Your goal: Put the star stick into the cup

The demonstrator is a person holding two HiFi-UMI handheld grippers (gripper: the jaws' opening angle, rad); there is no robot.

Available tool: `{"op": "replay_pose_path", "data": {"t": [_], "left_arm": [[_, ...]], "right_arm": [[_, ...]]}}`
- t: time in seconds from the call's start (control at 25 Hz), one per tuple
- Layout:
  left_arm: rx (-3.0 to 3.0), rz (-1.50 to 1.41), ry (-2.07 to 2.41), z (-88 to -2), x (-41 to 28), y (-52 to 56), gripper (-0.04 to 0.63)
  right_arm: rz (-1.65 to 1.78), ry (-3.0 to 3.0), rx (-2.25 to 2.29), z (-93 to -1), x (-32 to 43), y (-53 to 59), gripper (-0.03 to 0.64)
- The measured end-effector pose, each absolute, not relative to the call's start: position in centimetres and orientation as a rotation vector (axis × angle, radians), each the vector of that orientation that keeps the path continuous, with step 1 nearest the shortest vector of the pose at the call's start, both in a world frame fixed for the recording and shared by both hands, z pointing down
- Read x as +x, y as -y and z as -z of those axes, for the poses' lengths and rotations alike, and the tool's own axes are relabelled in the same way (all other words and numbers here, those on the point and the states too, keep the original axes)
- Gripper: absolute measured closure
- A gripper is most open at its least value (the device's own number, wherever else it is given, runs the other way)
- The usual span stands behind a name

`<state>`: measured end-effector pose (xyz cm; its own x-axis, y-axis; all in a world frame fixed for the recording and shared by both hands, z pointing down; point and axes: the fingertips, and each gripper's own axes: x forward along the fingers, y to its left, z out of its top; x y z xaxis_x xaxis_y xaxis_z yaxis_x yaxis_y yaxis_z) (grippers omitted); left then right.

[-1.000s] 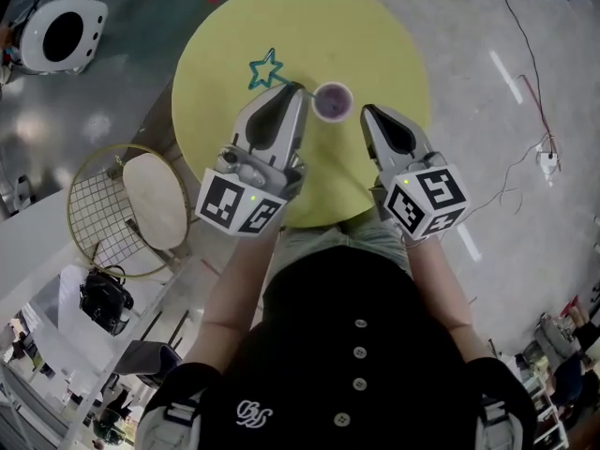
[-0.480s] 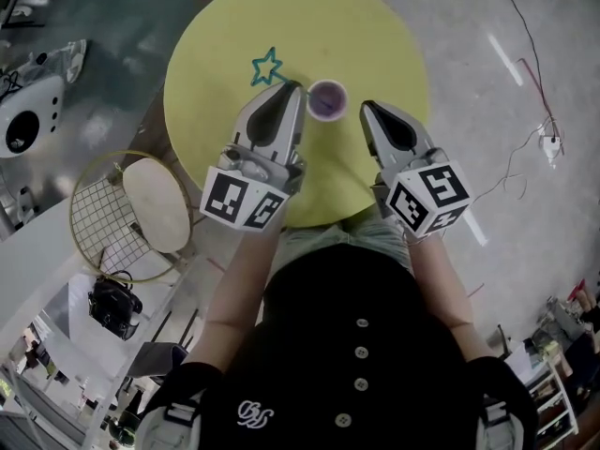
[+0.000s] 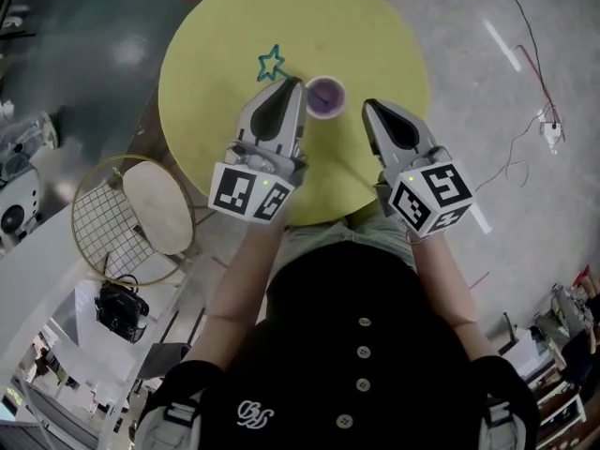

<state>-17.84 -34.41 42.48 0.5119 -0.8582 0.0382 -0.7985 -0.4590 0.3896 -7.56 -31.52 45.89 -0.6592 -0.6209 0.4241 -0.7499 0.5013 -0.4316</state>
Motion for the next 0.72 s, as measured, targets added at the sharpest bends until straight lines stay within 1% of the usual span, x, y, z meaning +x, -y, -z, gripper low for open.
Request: {"op": "replay_pose_path", "data": {"t": [0.52,0.72], "left_arm": [[2.375,0.245,1.342,-44.8,-17.3,34.3,0.572],[2.349,0.195,1.339,-45.8,-17.2,34.3,0.572]], "right_arm": [[-0.887,2.547,1.112,-46.2,-8.6,30.9,0.614],[-0.898,2.535,1.108,-46.5,-8.2,30.6,0.614]]}}
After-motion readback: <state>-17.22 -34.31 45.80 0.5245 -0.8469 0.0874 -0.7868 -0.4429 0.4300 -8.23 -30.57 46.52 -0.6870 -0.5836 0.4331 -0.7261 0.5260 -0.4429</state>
